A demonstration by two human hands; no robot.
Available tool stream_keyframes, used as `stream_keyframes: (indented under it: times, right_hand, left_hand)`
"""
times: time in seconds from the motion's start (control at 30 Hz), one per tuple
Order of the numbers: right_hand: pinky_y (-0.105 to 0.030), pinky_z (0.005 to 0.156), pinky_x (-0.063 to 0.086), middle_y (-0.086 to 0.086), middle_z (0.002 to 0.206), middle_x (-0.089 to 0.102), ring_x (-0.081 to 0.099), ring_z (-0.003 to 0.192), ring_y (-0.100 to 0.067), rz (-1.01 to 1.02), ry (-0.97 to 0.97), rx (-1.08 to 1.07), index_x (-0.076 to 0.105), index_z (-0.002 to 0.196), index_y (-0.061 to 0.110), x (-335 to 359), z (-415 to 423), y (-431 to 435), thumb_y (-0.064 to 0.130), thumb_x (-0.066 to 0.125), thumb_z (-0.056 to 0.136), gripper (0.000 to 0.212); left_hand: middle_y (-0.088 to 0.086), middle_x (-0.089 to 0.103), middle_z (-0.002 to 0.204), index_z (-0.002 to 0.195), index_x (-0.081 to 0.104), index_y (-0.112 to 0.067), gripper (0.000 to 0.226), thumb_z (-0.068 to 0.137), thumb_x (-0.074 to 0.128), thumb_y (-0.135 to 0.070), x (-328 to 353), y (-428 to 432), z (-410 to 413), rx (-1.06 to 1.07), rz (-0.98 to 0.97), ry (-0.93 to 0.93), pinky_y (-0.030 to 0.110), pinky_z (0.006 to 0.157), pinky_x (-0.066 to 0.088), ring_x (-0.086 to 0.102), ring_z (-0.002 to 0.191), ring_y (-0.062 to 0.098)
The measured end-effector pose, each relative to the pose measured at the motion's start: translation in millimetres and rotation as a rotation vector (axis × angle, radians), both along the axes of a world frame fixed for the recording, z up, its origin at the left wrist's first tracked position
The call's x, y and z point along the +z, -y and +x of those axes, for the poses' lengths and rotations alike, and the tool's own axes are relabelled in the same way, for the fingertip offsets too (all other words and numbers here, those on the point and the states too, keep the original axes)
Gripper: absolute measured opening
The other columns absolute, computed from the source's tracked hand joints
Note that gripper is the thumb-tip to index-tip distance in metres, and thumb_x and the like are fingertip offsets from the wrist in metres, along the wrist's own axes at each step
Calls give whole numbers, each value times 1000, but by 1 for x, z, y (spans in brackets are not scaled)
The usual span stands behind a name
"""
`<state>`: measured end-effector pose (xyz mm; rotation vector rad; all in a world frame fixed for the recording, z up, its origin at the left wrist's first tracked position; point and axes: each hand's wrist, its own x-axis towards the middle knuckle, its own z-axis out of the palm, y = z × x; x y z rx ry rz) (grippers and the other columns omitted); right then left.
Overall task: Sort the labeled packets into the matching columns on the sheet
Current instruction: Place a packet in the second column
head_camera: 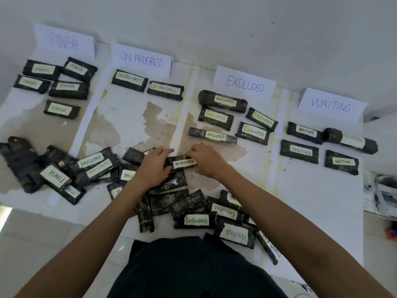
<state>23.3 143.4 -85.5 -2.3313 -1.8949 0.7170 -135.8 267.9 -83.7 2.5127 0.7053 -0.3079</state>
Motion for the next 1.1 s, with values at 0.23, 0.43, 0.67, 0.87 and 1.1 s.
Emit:
stream_keyframes:
  times: [0.23,0.43,0.67,0.87,1.1]
  right_hand:
    - [-43,80,47,-16,102,58,51,93,-32,182,-7,-120,62,107,5,10,13,-18,14,70,69,40]
    - [-43,78,47,-18,98,57,52,88,-34,233,46,-235,62,109,3,18,33,-79,15,68,71,40]
    - [-41,84,44,-15,116,52,47,104,-33,148,46,-323,55,121,6,4,38,-129,17,63,80,43]
    - [-45,79,45,-21,111,55,49,99,-37,244,-44,-401,61,112,-1,-19,28,-148,3,60,76,36]
    - [-46,86,44,-18,125,53,48,108,-37,240,-26,-441,59,121,4,-21,19,-145,7,62,76,45]
  left_hand:
    - [15,51,127,135,45,-10,48,89,55,-13,20,-35,4,182,-37,205,43,99,34,42,116,35]
    - [18,41,138,137,41,-8,52,88,55,-9,28,-83,31,212,-53,183,40,106,29,36,126,35]
    - [21,40,141,142,33,-8,62,85,57,-10,13,-124,53,98,-24,49,49,103,37,40,124,42]
    - [18,34,146,144,28,-6,66,85,58,-13,0,-145,58,19,0,-13,49,103,37,38,125,41]
    - [17,29,149,146,25,-12,67,86,55,-11,-1,-152,45,-22,-8,11,48,105,34,31,130,40]
